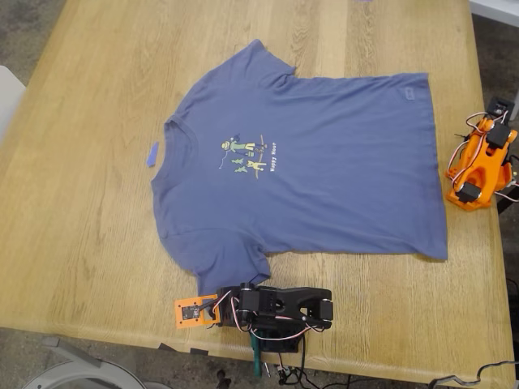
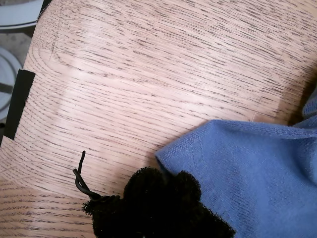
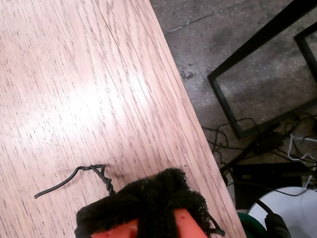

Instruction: Fold a T-shirt

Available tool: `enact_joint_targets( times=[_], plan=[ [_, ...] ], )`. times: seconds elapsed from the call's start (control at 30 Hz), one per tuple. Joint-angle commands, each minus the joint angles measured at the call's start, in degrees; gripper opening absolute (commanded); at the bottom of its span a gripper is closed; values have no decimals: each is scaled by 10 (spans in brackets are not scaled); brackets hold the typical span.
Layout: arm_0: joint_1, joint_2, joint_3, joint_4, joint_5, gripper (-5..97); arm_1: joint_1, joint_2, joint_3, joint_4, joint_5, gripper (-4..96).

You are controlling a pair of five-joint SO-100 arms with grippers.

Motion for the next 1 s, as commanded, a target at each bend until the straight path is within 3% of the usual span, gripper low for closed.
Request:
enact_joint_targets(
  times=[0.0, 0.77, 0.97],
  plan=[
    [164, 64, -11, -18, 103, 3, 65, -1, 40, 1, 3, 28],
    [169, 64, -11, -30, 115, 17, 51, -1, 40, -1, -1, 2],
    [155, 64, -11, -86, 121, 25, 22, -1, 40, -100, -2, 2]
  ],
)
